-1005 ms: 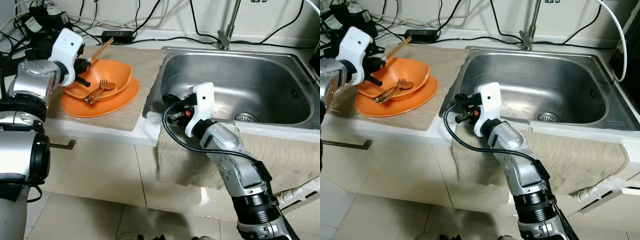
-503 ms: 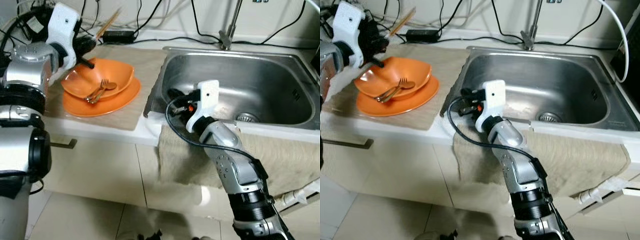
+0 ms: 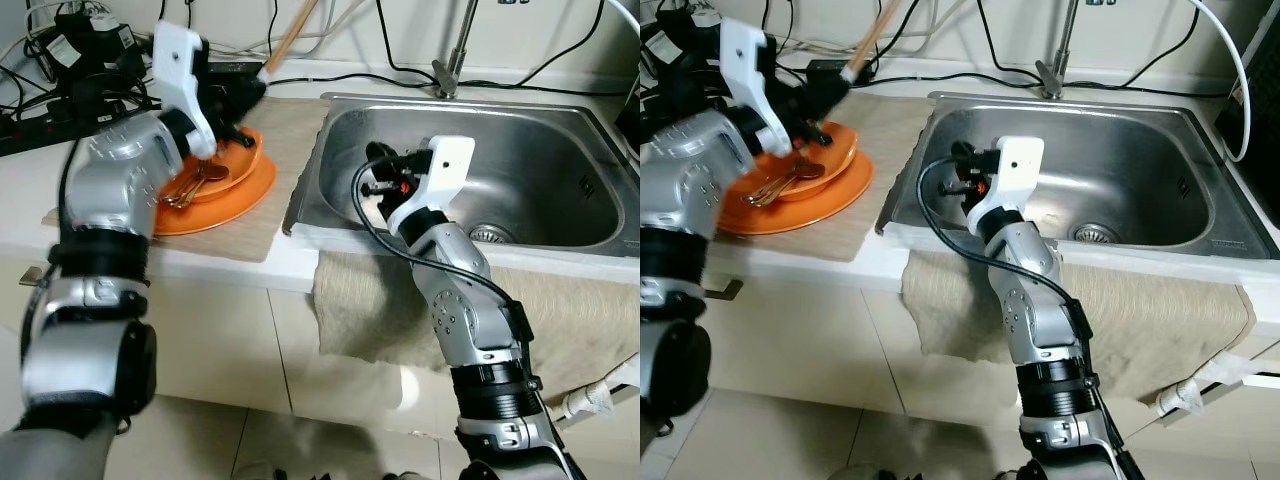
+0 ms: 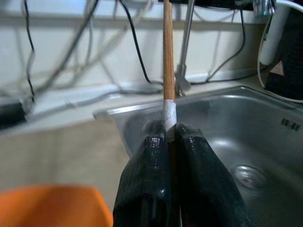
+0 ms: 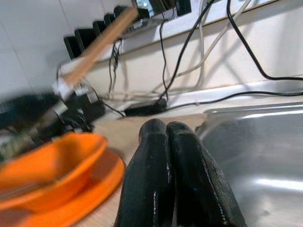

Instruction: Kitchen organization

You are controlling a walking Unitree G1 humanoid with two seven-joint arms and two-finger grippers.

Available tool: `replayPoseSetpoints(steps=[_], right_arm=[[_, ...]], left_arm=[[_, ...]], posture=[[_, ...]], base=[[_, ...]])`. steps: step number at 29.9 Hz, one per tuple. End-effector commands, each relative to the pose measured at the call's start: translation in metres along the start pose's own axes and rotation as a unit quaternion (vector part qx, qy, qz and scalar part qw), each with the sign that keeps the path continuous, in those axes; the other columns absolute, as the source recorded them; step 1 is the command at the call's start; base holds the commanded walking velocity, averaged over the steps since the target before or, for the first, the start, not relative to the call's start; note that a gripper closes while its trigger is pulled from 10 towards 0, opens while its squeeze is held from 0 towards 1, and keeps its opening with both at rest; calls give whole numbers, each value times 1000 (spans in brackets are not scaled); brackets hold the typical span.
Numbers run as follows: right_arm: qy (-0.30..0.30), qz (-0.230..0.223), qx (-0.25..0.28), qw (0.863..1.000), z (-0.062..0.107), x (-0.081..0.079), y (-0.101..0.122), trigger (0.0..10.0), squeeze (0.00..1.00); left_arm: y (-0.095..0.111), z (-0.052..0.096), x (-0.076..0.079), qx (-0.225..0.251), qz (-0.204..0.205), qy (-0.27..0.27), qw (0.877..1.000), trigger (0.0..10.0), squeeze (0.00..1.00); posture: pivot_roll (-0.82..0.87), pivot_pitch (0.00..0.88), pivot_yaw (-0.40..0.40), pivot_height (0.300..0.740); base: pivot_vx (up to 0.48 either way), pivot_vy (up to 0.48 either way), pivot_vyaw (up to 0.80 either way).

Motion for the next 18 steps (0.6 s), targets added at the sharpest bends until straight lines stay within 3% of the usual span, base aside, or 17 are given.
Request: replayPoseSetpoints(steps=[1,5,11,12,18], right_arm=[[0,-20,14,1000,-3,0,8,10000,0],[0,-60,36,998,-8,3,22,10000,0],[-15,-67,49,996,-12,10,26,10000,16],[-19,-74,48,996,-12,11,24,10000,1000],[-30,-117,44,992,-13,15,19,10000,1000]], left_arm=[[10,2,2,14,-5,0,1000,0,0],[10,2,11,18,8,-7,1000,0,0],[7,1,20,17,26,-18,999,0,0],[8,1,24,19,29,-24,999,0,0],[6,-1,38,21,41,-41,998,0,0]], posture=[[50,2,43,740],[48,0,45,740],[44,0,49,740],[45,0,51,740],[47,0,51,740]], base=[[0,0,0],[0,0,0],[0,0,0],[0,0,0],[0,0,0]])
Point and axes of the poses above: a point about 5 cm out from each wrist's last joint towards the gripper, its own z axis pointing back from the gripper into the wrist, its own y axis along the axis of the wrist's last joint, x = y × z, the point moved 1 cm from there along -z, pointing out of the wrist towards the gripper, and after that the axes turned 3 degrees about -z, right-handed, at the moved point
